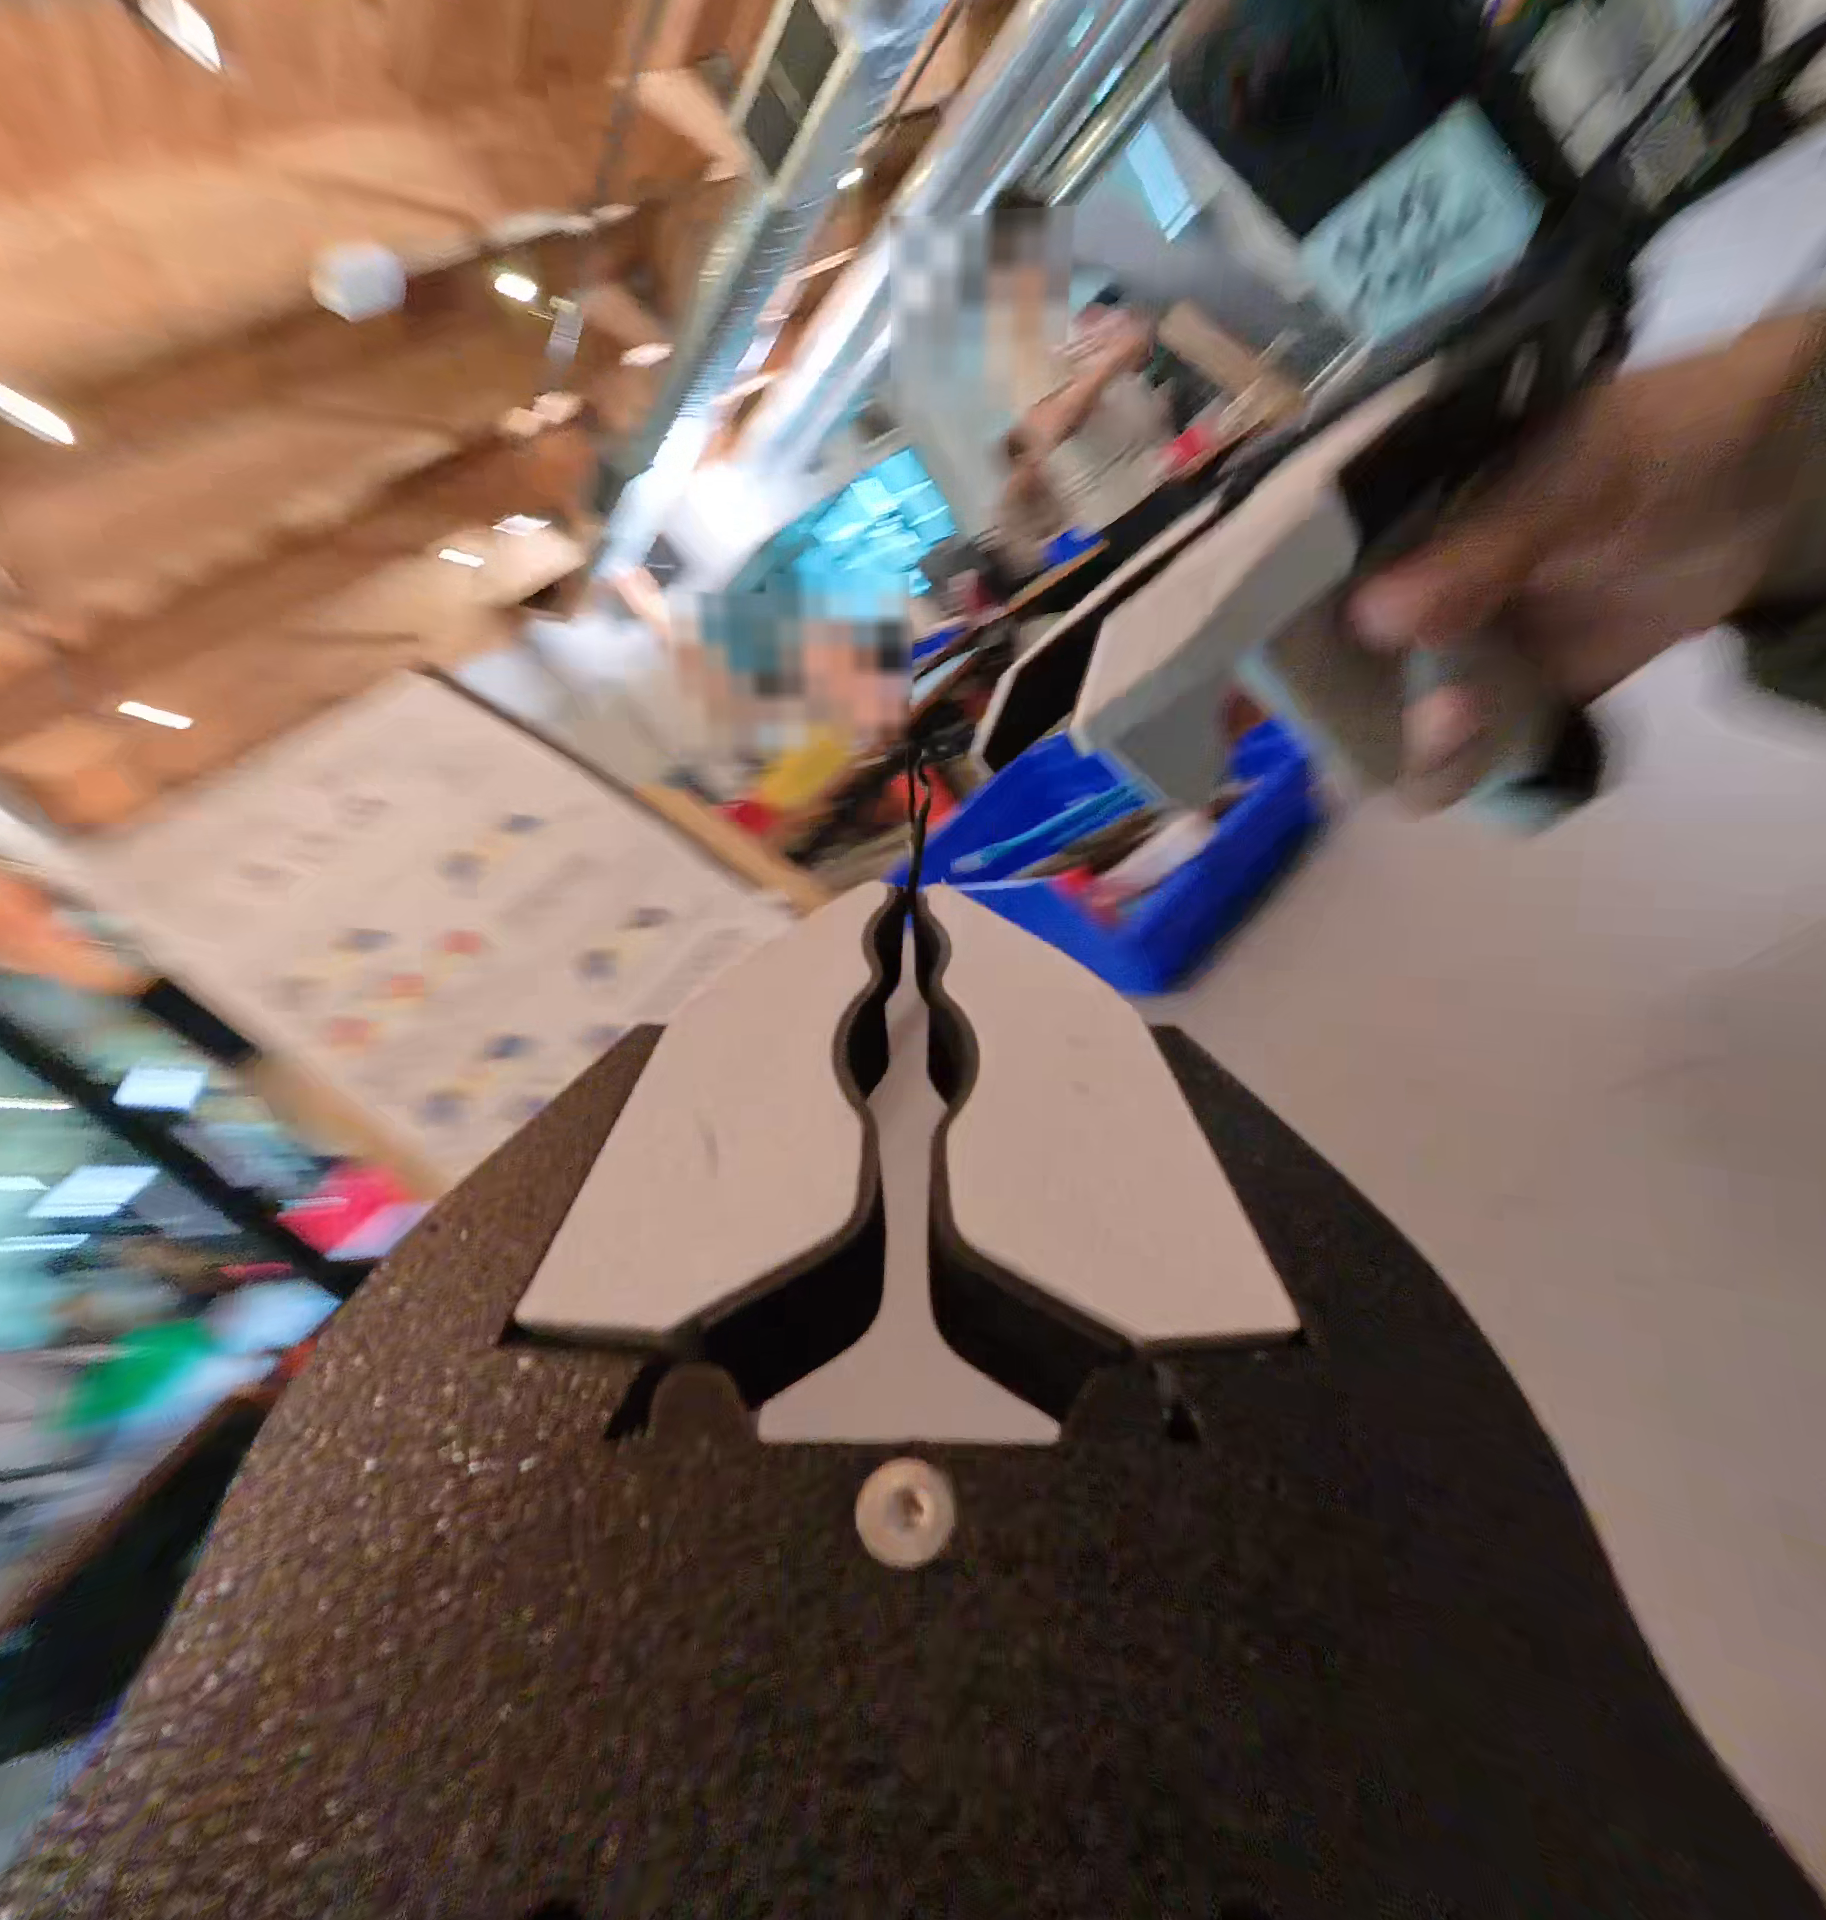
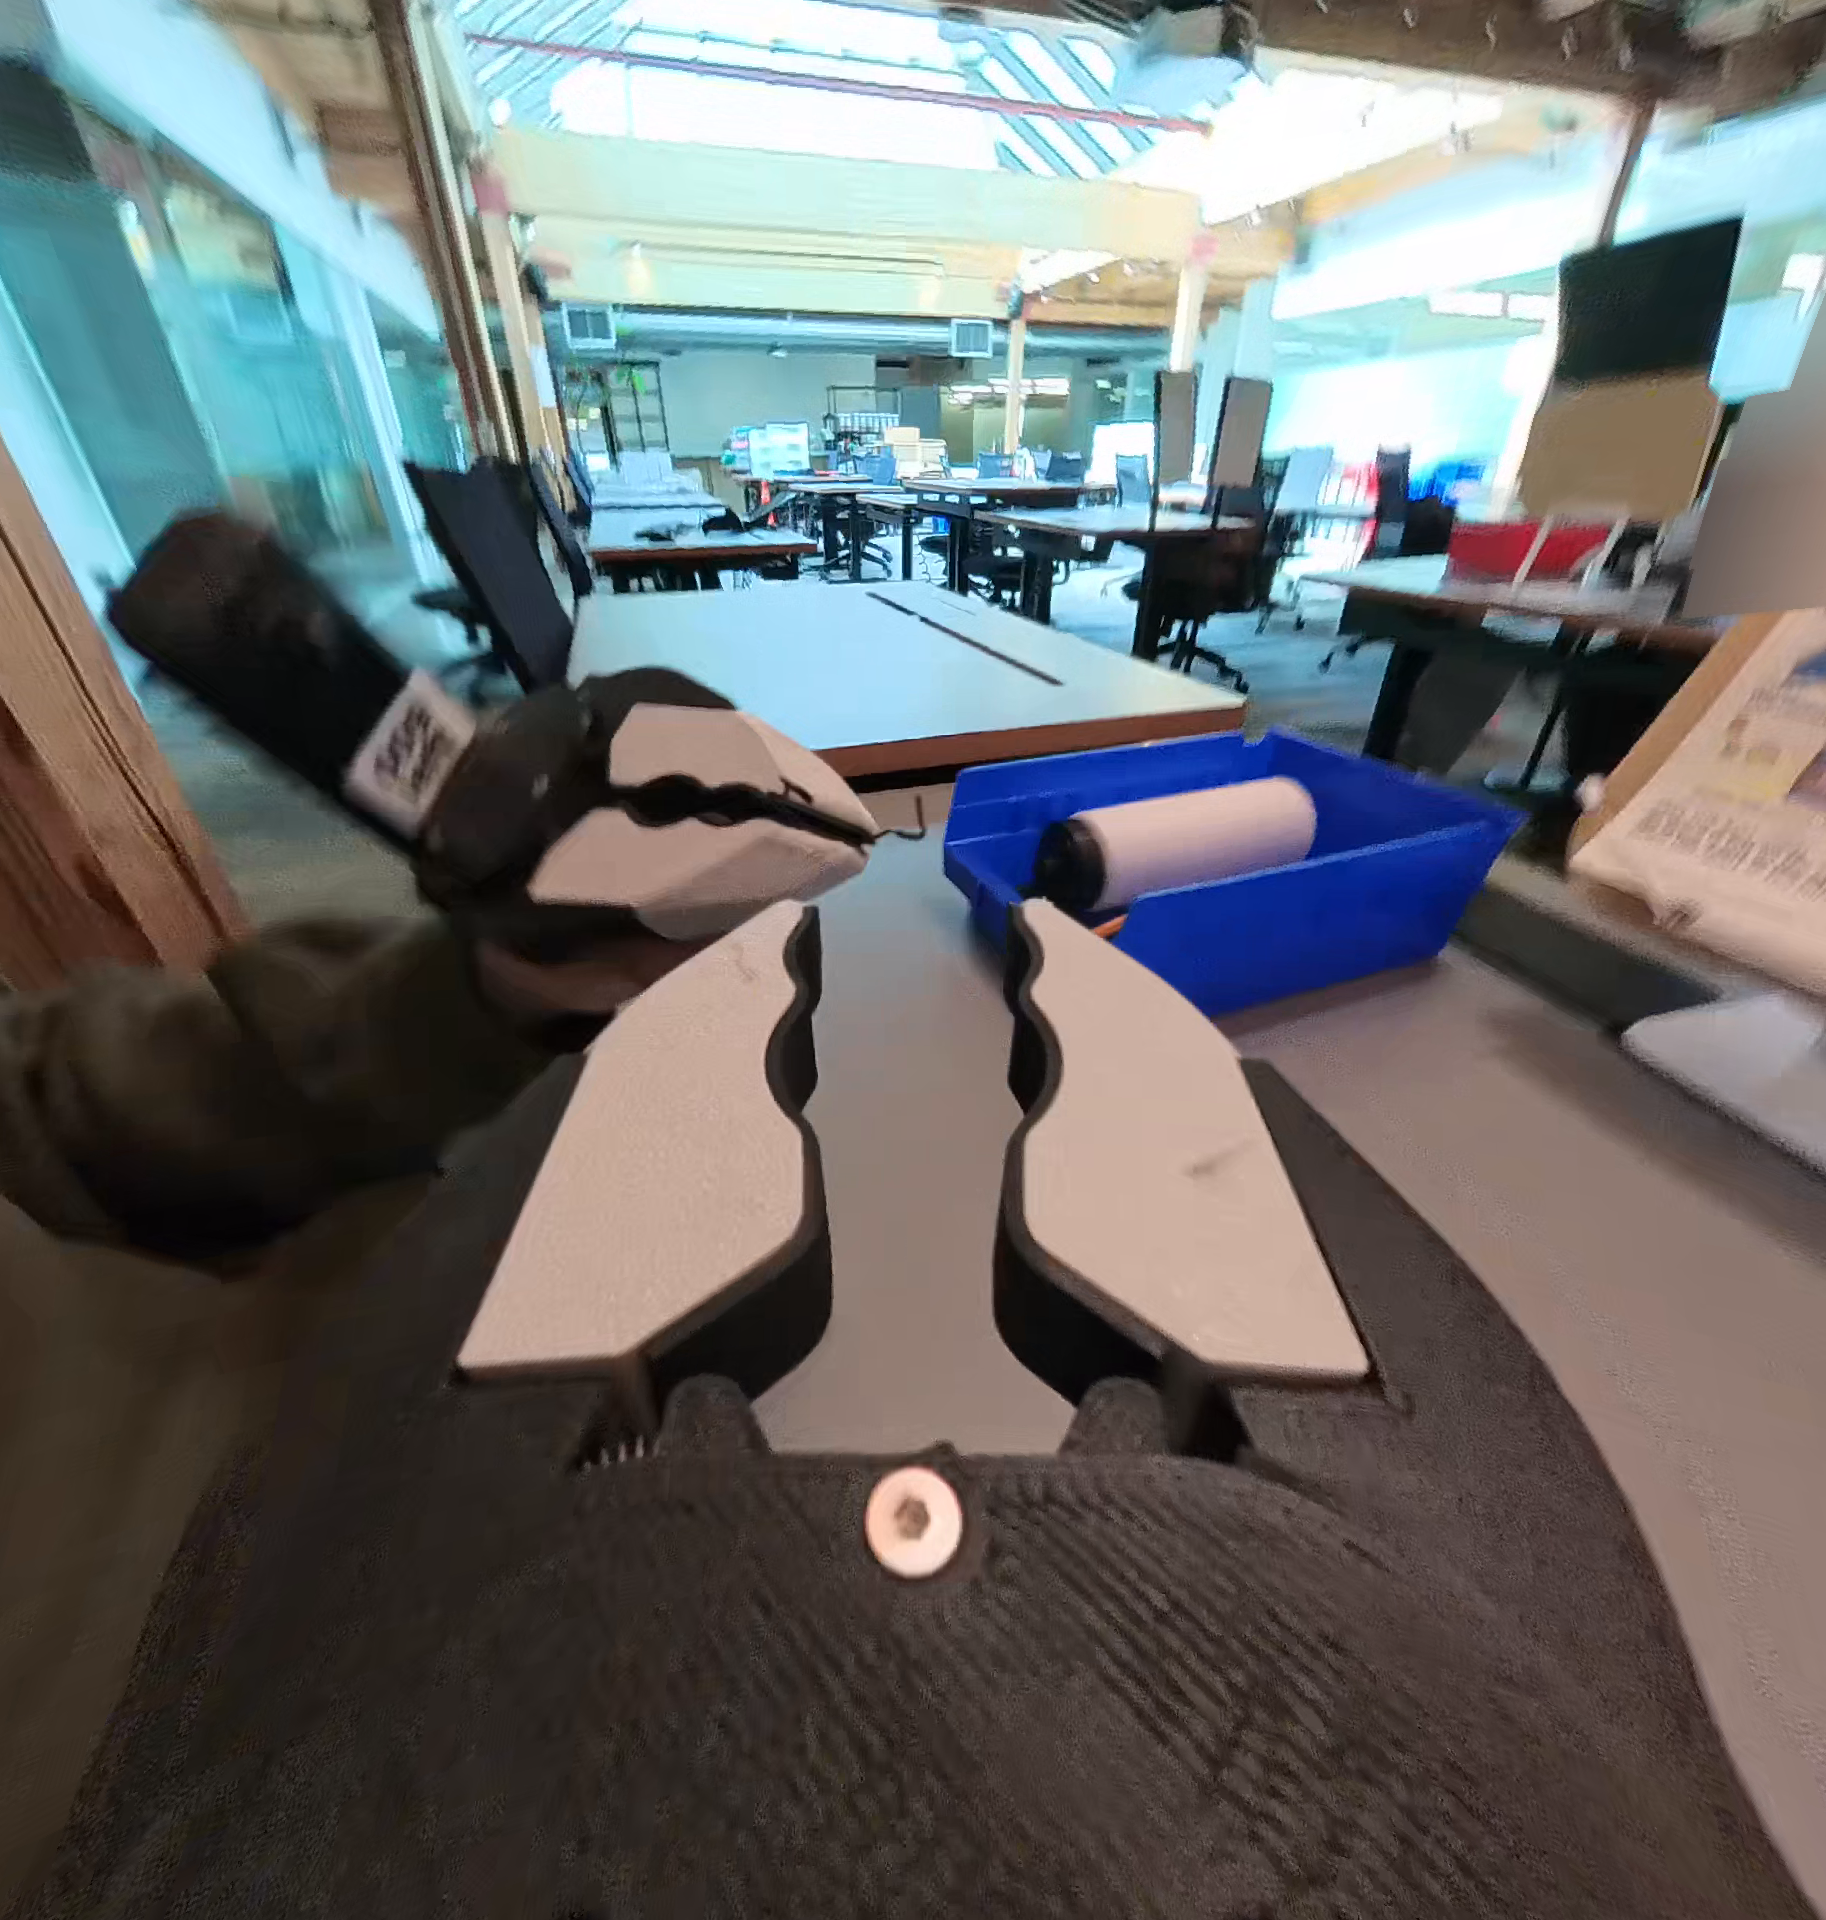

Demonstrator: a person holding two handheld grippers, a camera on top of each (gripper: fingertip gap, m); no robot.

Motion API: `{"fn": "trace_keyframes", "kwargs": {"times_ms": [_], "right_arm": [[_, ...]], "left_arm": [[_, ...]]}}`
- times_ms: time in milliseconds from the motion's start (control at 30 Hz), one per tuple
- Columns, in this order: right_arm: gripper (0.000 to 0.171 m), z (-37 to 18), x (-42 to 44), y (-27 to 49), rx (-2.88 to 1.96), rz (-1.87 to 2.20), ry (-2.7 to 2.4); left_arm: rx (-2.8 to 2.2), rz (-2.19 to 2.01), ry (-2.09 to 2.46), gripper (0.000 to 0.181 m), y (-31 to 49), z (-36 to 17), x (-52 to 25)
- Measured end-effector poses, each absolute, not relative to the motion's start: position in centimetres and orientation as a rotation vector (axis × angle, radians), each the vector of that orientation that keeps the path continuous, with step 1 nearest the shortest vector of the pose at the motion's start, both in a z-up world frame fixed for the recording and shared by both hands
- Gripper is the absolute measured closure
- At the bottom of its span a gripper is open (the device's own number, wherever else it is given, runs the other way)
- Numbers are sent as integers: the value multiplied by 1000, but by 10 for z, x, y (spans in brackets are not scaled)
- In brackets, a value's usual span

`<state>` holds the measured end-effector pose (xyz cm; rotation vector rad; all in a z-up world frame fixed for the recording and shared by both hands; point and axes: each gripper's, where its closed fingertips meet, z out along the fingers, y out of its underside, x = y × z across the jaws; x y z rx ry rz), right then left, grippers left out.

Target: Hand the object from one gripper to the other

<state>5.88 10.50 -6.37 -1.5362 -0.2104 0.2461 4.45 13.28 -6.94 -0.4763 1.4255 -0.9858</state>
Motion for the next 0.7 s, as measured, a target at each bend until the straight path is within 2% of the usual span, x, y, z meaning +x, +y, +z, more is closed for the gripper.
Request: {"fn": "trace_keyframes", "kwargs": {"times_ms": [133, 233, 433, 700], "right_arm": [[135, -61, 35, 108, -1565, 549, -67], [139, -56, 26, 112, -1505, 714, 36], [152, -63, 21, 123, -1472, 795, 92], [149, -59, 23, 124, -1421, 840, 140]], "left_arm": [[-274, -341, 1199, 180, 151, -51, 38], [-173, -50, 1054, 180, 150, -41, 31], [-83, 110, 993, 180, 144, -45, 32], [-54, 166, 992, 180, 144, -47, 34]]}}
